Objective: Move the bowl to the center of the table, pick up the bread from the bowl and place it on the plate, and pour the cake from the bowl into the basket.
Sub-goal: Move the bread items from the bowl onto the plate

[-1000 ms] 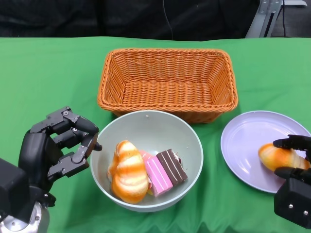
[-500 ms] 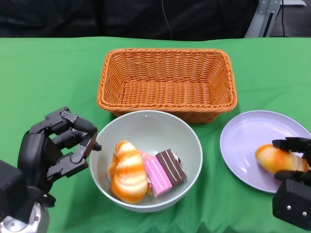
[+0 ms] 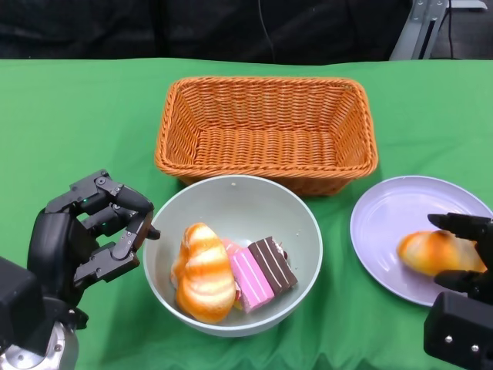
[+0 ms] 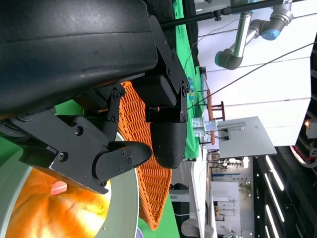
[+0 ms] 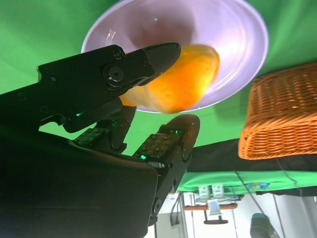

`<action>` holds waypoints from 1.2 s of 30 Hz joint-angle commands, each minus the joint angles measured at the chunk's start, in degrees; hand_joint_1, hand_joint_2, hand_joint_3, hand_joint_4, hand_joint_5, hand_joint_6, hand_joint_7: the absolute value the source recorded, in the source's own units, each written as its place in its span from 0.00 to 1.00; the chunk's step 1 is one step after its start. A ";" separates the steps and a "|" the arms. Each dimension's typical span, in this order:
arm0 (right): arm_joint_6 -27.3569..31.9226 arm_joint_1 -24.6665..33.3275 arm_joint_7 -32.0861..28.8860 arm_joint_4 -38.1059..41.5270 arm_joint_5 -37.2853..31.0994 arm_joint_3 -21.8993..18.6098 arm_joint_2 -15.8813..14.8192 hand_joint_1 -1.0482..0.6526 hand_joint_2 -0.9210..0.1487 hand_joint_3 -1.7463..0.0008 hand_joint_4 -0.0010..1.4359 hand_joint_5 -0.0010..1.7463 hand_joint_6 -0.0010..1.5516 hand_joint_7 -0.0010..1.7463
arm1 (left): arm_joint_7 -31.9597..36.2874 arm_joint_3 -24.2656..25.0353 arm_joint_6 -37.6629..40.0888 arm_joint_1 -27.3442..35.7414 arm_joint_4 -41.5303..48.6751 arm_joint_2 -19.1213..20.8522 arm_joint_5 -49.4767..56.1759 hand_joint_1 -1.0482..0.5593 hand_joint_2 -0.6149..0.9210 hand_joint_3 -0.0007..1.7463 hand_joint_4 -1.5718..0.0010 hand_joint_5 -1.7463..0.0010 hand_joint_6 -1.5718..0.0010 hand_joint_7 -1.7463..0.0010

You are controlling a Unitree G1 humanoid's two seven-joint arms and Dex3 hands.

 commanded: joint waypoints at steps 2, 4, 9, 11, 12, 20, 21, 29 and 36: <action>0.29 1.09 -0.76 -2.49 0.19 -0.62 0.10 0.29 0.01 0.99 0.57 0.04 0.40 0.01 | -0.24 0.47 -1.49 -0.83 1.35 0.49 -0.23 0.57 0.81 0.48 0.49 0.17 0.43 0.34; -0.23 1.37 -1.60 -2.95 0.62 -0.81 0.48 0.29 0.01 0.99 0.57 0.04 0.41 0.01 | -0.23 0.45 -1.59 -0.97 1.65 0.53 -0.25 0.58 0.81 0.48 0.49 0.17 0.43 0.34; 1.04 1.99 -0.17 -5.31 -0.35 -0.59 0.05 0.27 0.00 0.98 0.54 0.02 0.41 0.00 | 0.05 0.33 -2.17 -1.03 1.94 0.55 0.20 0.57 0.81 0.48 0.50 0.17 0.44 0.34; 1.58 2.21 0.50 -5.98 -0.52 -0.53 -0.02 0.27 0.00 0.98 0.53 0.01 0.41 0.00 | 0.09 0.29 -2.38 -0.99 1.97 0.60 0.35 0.57 0.81 0.47 0.50 0.17 0.44 0.33; 1.68 2.31 0.71 -6.11 -0.49 -0.52 -0.08 0.27 0.00 0.98 0.53 0.01 0.41 0.00 | -0.02 0.30 -2.41 -0.97 1.94 0.60 0.27 0.57 0.81 0.47 0.50 0.17 0.44 0.33; 1.46 2.54 0.97 -6.29 -0.69 -0.44 -0.23 0.26 0.00 0.98 0.54 0.01 0.41 0.00 | 0.15 0.28 -1.89 -0.66 1.28 0.60 0.23 0.58 0.82 0.47 0.51 0.17 0.45 0.33; 1.14 2.60 0.80 -6.55 -0.20 -0.63 -0.03 0.26 0.00 0.98 0.54 0.01 0.41 0.00 | 0.03 0.29 -2.07 -0.74 1.48 0.65 0.24 0.58 0.82 0.47 0.51 0.16 0.45 0.33; -2.32 2.48 0.67 -10.19 2.86 -1.33 0.60 0.26 0.00 0.98 0.57 0.02 0.44 0.01 | 0.13 0.33 -1.81 -0.87 1.63 0.72 0.29 0.58 0.82 0.47 0.50 0.17 0.44 0.33; -2.08 -0.02 9.09 -21.60 4.58 2.22 3.14 0.22 0.00 0.94 0.59 0.02 0.44 0.01 | 0.82 0.36 -2.53 -1.65 3.03 0.24 0.92 0.57 0.82 0.47 0.51 0.17 0.45 0.33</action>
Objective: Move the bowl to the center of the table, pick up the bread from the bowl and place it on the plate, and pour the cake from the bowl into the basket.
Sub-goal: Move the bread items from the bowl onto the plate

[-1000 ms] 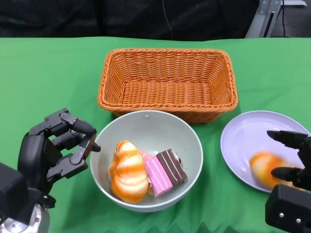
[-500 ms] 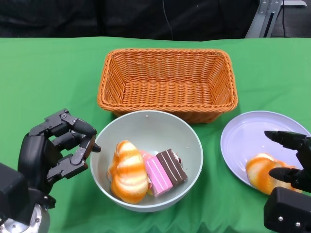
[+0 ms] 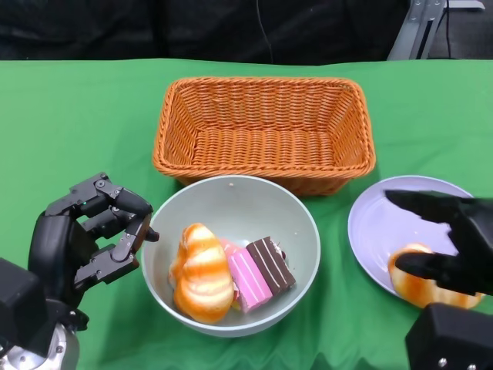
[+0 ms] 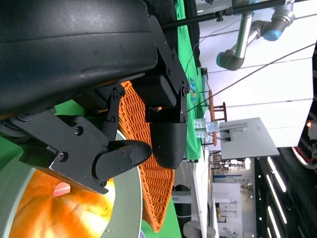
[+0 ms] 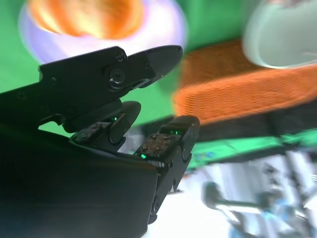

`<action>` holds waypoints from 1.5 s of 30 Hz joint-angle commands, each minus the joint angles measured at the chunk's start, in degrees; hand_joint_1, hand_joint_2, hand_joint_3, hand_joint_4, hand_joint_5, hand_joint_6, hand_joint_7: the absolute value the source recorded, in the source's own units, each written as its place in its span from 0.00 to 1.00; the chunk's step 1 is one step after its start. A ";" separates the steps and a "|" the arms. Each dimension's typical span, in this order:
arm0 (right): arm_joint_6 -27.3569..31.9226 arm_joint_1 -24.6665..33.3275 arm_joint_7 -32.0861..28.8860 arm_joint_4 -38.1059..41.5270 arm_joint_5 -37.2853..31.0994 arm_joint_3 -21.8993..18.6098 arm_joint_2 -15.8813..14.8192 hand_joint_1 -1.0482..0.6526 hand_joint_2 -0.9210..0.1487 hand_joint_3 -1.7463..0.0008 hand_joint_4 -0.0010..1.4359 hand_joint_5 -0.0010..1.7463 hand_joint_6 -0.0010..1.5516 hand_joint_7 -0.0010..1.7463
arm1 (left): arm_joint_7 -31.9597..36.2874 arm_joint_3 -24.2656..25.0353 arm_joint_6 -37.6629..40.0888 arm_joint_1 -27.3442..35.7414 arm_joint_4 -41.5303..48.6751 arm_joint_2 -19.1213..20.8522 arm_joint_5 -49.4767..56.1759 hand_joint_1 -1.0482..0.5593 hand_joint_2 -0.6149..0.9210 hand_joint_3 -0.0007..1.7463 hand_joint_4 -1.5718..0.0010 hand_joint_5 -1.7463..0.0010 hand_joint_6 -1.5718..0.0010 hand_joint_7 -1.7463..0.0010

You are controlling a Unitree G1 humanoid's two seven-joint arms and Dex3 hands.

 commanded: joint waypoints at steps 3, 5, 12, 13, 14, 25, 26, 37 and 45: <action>-1.51 -3.08 3.40 -2.20 1.16 2.47 1.44 0.21 0.00 0.93 0.62 0.03 0.45 0.01 | 1.66 0.41 -1.31 -0.75 0.50 -0.20 0.92 0.58 0.82 0.47 0.51 0.17 0.45 0.33; -2.02 -4.10 4.16 -2.05 1.04 3.31 1.91 0.20 0.00 0.93 0.62 0.03 0.45 0.01 | 2.27 0.33 -1.50 -0.76 0.52 -0.33 1.48 0.58 0.82 0.47 0.51 0.17 0.45 0.33; -4.59 -6.96 5.95 -0.86 0.92 7.14 3.74 0.21 0.00 0.94 0.64 0.04 0.46 0.01 | 3.29 0.33 -1.92 -0.87 0.69 -0.38 2.28 0.58 0.81 0.50 0.51 0.16 0.46 0.32; -5.10 -7.49 6.20 -0.65 0.63 7.92 4.07 0.21 0.00 0.95 0.63 0.03 0.46 0.01 | 3.42 0.40 -1.97 -0.95 0.86 -0.39 2.32 0.58 0.81 0.50 0.51 0.16 0.46 0.32; -5.51 -7.99 6.42 -0.48 0.37 8.67 4.35 0.21 0.00 0.95 0.63 0.03 0.46 0.01 | 3.58 0.45 -1.99 -1.01 0.99 -0.40 2.34 0.58 0.81 0.50 0.51 0.16 0.46 0.32; -9.91 -13.62 7.73 1.61 -5.76 15.18 5.43 0.21 0.00 0.95 0.58 0.01 0.44 0.00 | 4.24 0.86 -2.26 -1.64 1.82 -0.28 2.39 0.56 0.82 0.45 0.50 0.16 0.43 0.37; -10.48 -13.83 7.45 1.99 -6.00 15.28 5.47 0.21 0.00 0.96 0.58 0.00 0.44 0.00 | 4.33 0.89 -2.19 -1.67 1.81 -0.29 2.42 0.56 0.82 0.44 0.50 0.16 0.43 0.38; -24.88 -21.23 -4.20 16.01 -10.16 18.04 5.20 0.21 0.00 0.98 0.52 0.00 0.43 0.00 | 6.52 1.16 -1.12 -1.93 0.55 -0.21 3.00 0.54 0.92 0.26 0.49 0.12 0.43 0.36; -32.12 -25.77 -13.23 24.52 -14.09 19.65 5.40 0.21 0.00 0.99 0.48 0.00 0.43 0.00 | 6.78 1.47 1.30 -1.94 -1.13 -0.91 0.20 0.52 0.86 0.32 0.50 0.11 0.46 0.36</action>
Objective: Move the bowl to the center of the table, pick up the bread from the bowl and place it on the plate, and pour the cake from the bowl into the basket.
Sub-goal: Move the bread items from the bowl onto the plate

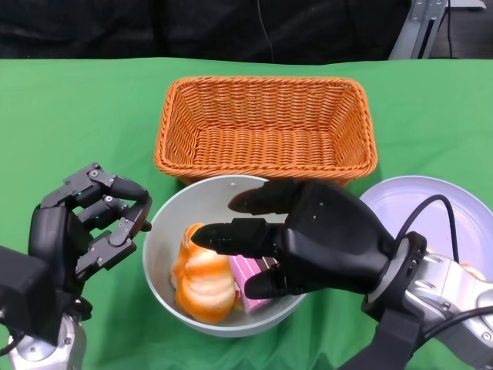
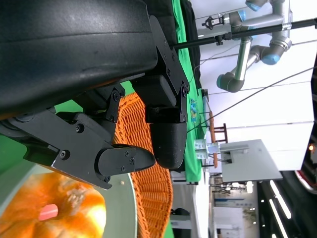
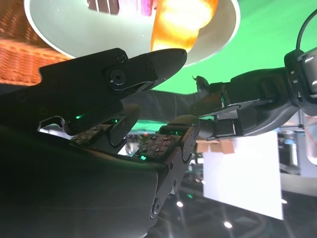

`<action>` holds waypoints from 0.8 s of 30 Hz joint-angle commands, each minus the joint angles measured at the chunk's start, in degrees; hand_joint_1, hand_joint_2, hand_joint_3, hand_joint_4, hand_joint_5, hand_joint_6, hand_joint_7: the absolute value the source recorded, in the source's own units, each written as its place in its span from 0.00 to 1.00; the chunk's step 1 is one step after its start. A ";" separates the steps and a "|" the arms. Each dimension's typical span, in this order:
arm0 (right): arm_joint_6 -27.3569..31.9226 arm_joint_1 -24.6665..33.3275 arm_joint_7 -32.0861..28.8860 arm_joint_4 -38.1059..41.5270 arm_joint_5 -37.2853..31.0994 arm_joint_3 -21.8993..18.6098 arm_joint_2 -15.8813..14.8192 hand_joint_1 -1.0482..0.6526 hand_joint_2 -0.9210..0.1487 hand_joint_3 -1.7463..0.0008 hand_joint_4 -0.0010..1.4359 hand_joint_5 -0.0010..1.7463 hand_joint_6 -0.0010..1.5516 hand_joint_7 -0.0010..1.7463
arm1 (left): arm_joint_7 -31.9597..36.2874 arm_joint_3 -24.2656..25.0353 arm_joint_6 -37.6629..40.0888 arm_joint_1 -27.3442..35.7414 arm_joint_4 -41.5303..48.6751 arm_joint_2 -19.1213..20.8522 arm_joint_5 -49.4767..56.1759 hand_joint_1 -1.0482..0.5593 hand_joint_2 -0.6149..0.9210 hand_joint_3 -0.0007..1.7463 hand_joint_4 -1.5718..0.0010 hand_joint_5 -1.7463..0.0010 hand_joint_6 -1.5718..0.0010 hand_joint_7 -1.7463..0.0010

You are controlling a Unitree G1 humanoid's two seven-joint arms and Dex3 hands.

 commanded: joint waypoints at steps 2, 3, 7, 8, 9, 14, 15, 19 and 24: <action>-3.90 -2.67 -7.44 5.12 -2.67 1.06 -0.04 0.21 0.00 0.99 0.48 0.00 0.44 0.01 | 0.48 0.93 1.49 -0.37 -1.97 0.42 -1.41 0.50 0.87 0.28 0.52 0.10 0.47 0.37; -4.57 -3.10 -8.70 6.20 -3.18 1.33 0.02 0.20 0.00 0.99 0.48 0.00 0.44 0.01 | 1.02 0.92 1.47 -0.26 -2.12 0.54 -0.81 0.49 0.87 0.27 0.53 0.10 0.47 0.37; -7.81 -5.20 -14.36 10.98 -4.80 2.79 0.24 0.20 0.02 0.99 0.47 0.00 0.41 0.00 | 1.44 1.02 2.24 -0.18 -2.82 0.63 -0.56 0.49 0.88 0.25 0.56 0.10 0.47 0.35; -8.73 -5.88 -15.74 12.42 -5.33 3.35 0.36 0.19 0.02 1.00 0.47 0.00 0.40 0.00 | 1.23 1.15 2.76 -0.35 -2.88 0.58 -1.06 0.49 0.88 0.24 0.56 0.09 0.47 0.34; -9.97 -6.68 -16.58 13.93 -5.48 4.01 0.42 0.19 0.02 1.00 0.47 0.00 0.40 0.00 | 1.33 1.29 2.88 -0.58 -2.71 0.54 -1.16 0.50 0.87 0.24 0.56 0.09 0.47 0.34; -15.54 -9.88 -20.32 20.58 -5.35 6.49 1.06 0.18 0.00 0.97 0.44 0.00 0.37 0.00 | -1.95 2.29 -0.15 -1.59 0.21 0.42 -3.69 0.54 0.78 0.47 0.51 0.18 0.47 0.34; -16.30 -10.38 -20.88 21.55 -5.45 6.84 1.25 0.18 0.00 0.97 0.45 0.01 0.37 0.00 | -3.02 2.46 -1.22 -1.91 1.32 0.66 -4.12 0.53 0.78 0.46 0.51 0.19 0.47 0.35; -18.22 -12.46 -23.57 24.60 -6.87 8.41 2.13 0.17 0.00 0.97 0.46 0.01 0.37 0.00 | -4.44 3.14 -1.63 -2.63 2.92 0.89 -5.14 0.50 0.83 0.36 0.49 0.19 0.44 0.40; -21.14 -15.96 -25.31 29.49 -7.72 10.88 2.94 0.18 0.01 0.99 0.46 0.01 0.38 0.00 | -3.02 2.95 0.21 -2.25 1.29 0.47 -5.20 0.49 0.82 0.35 0.49 0.16 0.43 0.40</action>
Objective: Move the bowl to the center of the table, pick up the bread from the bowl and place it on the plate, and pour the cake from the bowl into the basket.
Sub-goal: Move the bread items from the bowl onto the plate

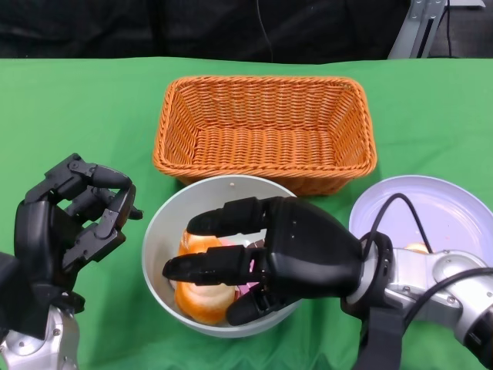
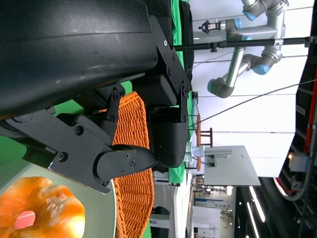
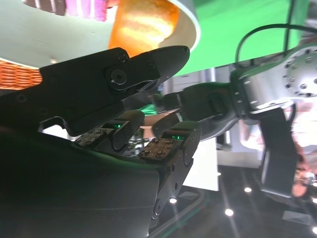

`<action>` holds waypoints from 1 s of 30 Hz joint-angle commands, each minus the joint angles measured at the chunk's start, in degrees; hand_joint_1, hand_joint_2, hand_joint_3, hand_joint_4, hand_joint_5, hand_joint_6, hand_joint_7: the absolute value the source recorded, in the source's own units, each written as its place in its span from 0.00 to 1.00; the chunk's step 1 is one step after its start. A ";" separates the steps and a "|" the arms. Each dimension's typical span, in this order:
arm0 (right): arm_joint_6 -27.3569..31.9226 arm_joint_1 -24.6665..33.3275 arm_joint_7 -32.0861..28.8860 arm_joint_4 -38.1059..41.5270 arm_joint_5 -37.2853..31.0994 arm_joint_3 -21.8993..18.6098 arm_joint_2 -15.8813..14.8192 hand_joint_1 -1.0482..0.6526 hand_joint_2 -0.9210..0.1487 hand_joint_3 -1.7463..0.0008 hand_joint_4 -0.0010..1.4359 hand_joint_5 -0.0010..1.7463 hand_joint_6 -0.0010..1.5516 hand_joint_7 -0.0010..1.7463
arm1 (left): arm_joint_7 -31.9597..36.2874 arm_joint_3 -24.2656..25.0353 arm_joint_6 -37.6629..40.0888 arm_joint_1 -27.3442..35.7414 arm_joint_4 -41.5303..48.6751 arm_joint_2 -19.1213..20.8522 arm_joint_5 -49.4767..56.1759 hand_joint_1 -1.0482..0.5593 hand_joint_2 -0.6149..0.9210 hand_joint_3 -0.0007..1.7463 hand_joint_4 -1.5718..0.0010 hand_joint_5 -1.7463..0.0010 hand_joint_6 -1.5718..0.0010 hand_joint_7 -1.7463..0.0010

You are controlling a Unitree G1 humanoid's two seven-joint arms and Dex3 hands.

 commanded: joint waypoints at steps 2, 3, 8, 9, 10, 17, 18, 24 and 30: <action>-1.64 -3.57 -0.81 3.40 -1.45 2.05 -0.01 0.18 0.01 0.99 0.45 0.01 0.38 0.00 | 3.08 0.32 1.51 0.19 -2.00 0.08 1.55 0.49 0.81 0.36 0.50 0.16 0.42 0.40; -1.57 -4.11 -1.04 3.91 -1.96 2.45 0.05 0.18 0.01 0.99 0.45 0.01 0.38 0.00 | 3.64 0.19 1.47 0.41 -2.24 0.01 2.12 0.50 0.81 0.37 0.50 0.16 0.43 0.40; 0.46 -6.45 -2.41 6.07 -4.57 4.19 0.85 0.18 0.02 1.00 0.44 0.00 0.40 0.01 | 1.49 0.48 0.36 0.25 -1.26 0.09 0.69 0.51 0.79 0.42 0.51 0.15 0.44 0.41; 0.83 -6.85 -2.43 6.36 -4.86 4.51 0.94 0.18 0.02 1.00 0.43 0.00 0.40 0.01 | 0.88 0.64 -0.11 0.09 -0.78 0.17 0.36 0.51 0.79 0.43 0.51 0.15 0.44 0.41; 1.20 -7.15 -2.40 6.54 -5.06 4.75 1.00 0.18 0.02 1.00 0.43 0.00 0.40 0.01 | 0.08 0.82 -0.77 -0.17 -0.14 0.28 -0.09 0.51 0.79 0.42 0.51 0.15 0.44 0.41; 2.74 -8.47 -3.33 8.04 -5.77 6.15 1.34 0.20 0.05 1.00 0.46 0.02 0.44 0.02 | -0.52 1.28 1.14 -0.63 -0.65 1.96 -0.03 0.50 0.81 0.38 0.48 0.16 0.43 0.40; 2.64 -8.47 -3.35 8.33 -5.60 6.23 1.44 0.20 0.05 1.00 0.46 0.02 0.44 0.02 | -0.42 1.42 1.40 -0.53 -0.72 2.12 -0.01 0.51 0.81 0.38 0.48 0.17 0.43 0.40; 3.11 -8.76 -5.29 9.35 -6.53 7.00 1.89 0.21 0.08 1.00 0.46 0.02 0.46 0.01 | 2.78 2.38 5.32 0.39 -2.86 3.10 1.56 0.56 0.73 0.51 0.48 0.19 0.41 0.42; 2.81 -9.53 -6.06 10.94 -6.06 8.16 2.34 0.24 0.06 1.00 0.49 0.03 0.48 0.02 | 4.74 2.98 6.79 0.98 -4.72 3.47 2.58 0.60 0.71 0.60 0.50 0.17 0.44 0.38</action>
